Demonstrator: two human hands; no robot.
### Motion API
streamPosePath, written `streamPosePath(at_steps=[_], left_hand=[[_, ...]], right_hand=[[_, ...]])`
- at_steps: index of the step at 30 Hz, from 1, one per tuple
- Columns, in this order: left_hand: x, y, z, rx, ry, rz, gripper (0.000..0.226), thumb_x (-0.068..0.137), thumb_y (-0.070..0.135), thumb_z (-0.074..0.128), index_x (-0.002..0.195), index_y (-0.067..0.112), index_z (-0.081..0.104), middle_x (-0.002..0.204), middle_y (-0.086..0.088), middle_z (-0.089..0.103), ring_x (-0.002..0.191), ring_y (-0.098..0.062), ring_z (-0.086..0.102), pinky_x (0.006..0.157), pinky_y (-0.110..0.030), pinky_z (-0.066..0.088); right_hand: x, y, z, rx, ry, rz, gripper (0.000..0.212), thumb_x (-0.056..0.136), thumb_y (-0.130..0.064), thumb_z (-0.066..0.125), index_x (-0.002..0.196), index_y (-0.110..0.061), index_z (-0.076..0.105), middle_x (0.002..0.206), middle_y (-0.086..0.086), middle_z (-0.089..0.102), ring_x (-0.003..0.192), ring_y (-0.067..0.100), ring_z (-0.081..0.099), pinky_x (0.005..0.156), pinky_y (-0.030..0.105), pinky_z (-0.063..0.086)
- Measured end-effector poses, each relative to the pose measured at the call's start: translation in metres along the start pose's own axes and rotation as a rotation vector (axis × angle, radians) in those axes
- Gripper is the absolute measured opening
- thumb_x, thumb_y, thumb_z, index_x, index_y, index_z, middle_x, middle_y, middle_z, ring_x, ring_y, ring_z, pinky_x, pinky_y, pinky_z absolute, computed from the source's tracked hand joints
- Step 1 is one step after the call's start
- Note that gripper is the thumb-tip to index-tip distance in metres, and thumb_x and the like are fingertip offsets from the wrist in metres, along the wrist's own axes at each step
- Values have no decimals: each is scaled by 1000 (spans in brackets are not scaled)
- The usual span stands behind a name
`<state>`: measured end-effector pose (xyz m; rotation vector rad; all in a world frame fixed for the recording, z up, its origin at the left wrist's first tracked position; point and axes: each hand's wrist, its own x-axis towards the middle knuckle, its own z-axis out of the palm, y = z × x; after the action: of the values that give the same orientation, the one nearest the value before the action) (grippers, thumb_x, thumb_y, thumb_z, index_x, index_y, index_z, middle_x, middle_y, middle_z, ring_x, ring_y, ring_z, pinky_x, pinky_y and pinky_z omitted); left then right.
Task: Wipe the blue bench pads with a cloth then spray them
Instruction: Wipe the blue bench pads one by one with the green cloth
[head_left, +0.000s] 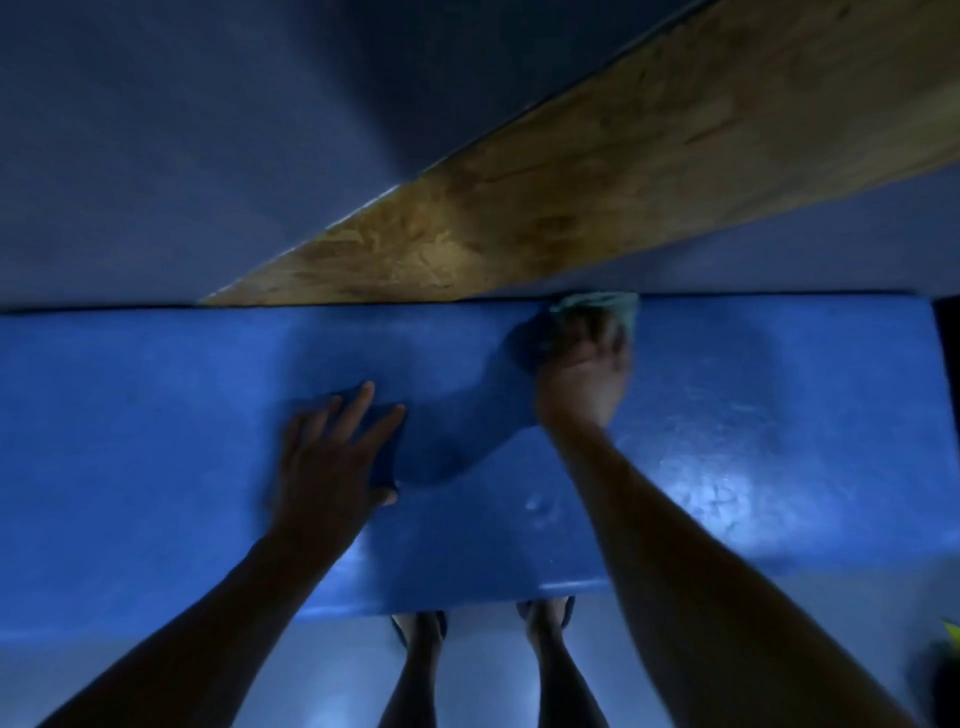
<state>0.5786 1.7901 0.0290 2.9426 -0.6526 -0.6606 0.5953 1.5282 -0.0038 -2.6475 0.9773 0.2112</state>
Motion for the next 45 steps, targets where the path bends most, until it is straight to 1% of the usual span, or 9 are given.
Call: streamPosePath(at_steps=[5, 9, 14, 19, 24, 29, 34, 38, 45], left_hand=[[-1, -4, 6, 18, -39, -8, 108, 44, 52, 92, 141, 33, 48, 152, -4, 43, 130, -34, 47, 103, -53, 38], [2, -11, 9, 39, -51, -8, 109, 45, 53, 91, 142, 35, 45, 154, -3, 41, 130, -36, 47, 103, -53, 37], [2, -11, 13, 18, -51, 3, 107, 46, 51, 91, 141, 35, 46, 155, -3, 38, 132, -36, 45, 103, -55, 34], [-3, -14, 17, -37, 18, 41, 105, 48, 47, 91, 143, 33, 46, 156, -3, 36, 130, -36, 44, 105, -56, 37], [-2, -16, 16, -55, 6, 48, 105, 48, 49, 91, 141, 33, 45, 157, -4, 34, 132, -37, 42, 105, -57, 36], [-3, -19, 14, -53, 30, 54, 103, 50, 48, 91, 142, 31, 46, 157, -6, 36, 131, -38, 43, 104, -58, 35], [-5, -15, 13, -63, 27, 47, 100, 56, 46, 89, 144, 30, 44, 158, -7, 33, 134, -39, 39, 107, -59, 32], [-4, -13, 10, -22, -23, 28, 96, 66, 50, 83, 148, 35, 35, 161, -3, 25, 139, -35, 32, 112, -55, 27], [-2, -13, 10, -3, -49, 12, 97, 64, 54, 82, 147, 36, 35, 163, -1, 22, 140, -35, 32, 111, -54, 30]], right_hand=[[-53, -89, 30, -46, -118, -661, 46, 85, -25, 47, 128, -15, 61, 129, 10, 57, 125, 40, 47, 109, 50, 37], [-15, -37, 12, -103, -161, -962, 49, 87, -26, 43, 133, -22, 60, 142, 4, 53, 131, 34, 48, 107, 45, 43], [29, 87, -42, -67, 12, -336, 49, 90, -31, 41, 136, -30, 57, 151, 3, 43, 134, 31, 44, 100, 45, 49], [-12, 28, -10, 90, 112, 95, 67, 74, -29, 37, 133, -12, 61, 147, 21, 46, 134, 44, 43, 111, 49, 38], [-79, -60, 34, -1, -69, -447, 53, 87, -31, 37, 136, -22, 57, 148, 10, 46, 139, 43, 35, 114, 54, 32], [-50, 2, 14, -228, -182, -1081, 60, 81, -15, 59, 139, -24, 55, 153, 7, 42, 139, 37, 41, 112, 49, 39], [-20, 90, -27, -3, 11, -353, 46, 92, -20, 50, 136, -26, 59, 154, 5, 41, 134, 33, 46, 99, 49, 50], [-50, 34, 1, 111, 134, 103, 71, 72, -26, 32, 139, -23, 56, 154, 11, 39, 142, 39, 34, 111, 49, 37], [-115, -12, 31, -105, -149, -879, 55, 86, -22, 42, 140, -22, 54, 152, 8, 43, 139, 38, 39, 114, 51, 34]])
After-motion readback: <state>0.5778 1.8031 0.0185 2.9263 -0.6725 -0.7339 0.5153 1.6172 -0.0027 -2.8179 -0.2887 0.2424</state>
